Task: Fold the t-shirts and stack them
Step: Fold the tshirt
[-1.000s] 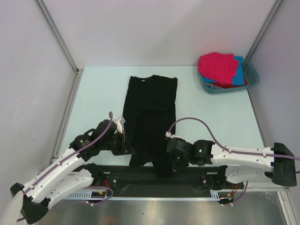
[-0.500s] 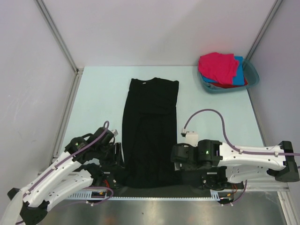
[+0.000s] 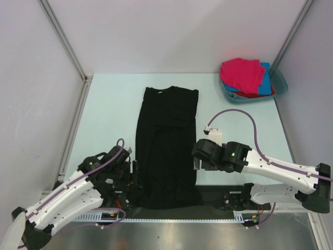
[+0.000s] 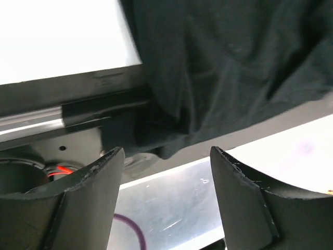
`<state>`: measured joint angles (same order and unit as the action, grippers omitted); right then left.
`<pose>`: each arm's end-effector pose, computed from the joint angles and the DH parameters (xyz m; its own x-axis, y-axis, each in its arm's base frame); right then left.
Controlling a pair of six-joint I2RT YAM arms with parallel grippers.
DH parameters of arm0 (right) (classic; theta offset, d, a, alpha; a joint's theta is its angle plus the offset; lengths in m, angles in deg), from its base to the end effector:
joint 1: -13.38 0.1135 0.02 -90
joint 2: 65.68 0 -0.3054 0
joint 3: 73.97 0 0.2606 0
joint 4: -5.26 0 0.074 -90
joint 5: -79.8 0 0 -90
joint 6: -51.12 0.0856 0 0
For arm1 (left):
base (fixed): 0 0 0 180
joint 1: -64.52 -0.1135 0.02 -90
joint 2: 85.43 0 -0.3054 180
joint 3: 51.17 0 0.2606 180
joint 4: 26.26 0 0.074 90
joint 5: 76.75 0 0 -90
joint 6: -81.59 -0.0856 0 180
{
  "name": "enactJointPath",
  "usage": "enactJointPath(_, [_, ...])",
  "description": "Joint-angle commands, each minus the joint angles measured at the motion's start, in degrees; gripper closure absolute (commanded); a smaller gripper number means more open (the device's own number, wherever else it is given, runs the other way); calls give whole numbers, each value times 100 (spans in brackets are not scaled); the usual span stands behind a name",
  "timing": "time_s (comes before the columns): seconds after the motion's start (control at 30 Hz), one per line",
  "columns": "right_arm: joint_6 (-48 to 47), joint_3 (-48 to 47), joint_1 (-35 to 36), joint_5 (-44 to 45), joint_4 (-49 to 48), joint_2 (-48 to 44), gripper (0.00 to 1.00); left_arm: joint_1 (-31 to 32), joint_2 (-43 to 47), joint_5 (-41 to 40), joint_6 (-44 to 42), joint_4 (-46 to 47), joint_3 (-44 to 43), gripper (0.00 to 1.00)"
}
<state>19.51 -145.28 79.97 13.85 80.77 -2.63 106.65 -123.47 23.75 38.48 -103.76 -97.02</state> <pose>0.1108 0.1681 0.2828 -0.8524 -0.0114 -0.5228 -0.0944 0.9867 0.1324 0.0582 -0.0737 0.1888 -0.9911 -0.0714 -0.1124 -0.0249 0.9286 -0.3702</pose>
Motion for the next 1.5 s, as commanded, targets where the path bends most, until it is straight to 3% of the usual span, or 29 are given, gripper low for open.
enactJointPath(0.0, [-390,60,-76,-67,-418,59,19,111,306,-83,505,-270,-24,27])
enactJointPath(0.37, [-846,315,-322,-471,-893,111,18,111,-476,-198,417,415,-148,29])
enactJointPath(0.83, [-1049,658,-638,-770,-1148,41,18,120,-889,48,593,1408,406,38])
enactJointPath(0.97, [-1058,711,-691,-797,-1157,32,18,120,-1047,22,540,1479,362,49])
enactJointPath(1.07, [-1058,746,-717,-815,-1166,-3,18,129,-1100,83,514,1479,388,69])
enactJointPath(1.1, [-1075,755,-743,-832,-1174,-12,18,138,-1100,75,522,1435,388,87])
enactJointPath(1.17, [-1058,781,-761,-850,-1201,-29,18,138,-1056,49,514,1347,310,100])
enactJointPath(1.47, [-1093,869,-788,-955,-1271,-29,18,173,-1275,-890,259,-38,-744,100])
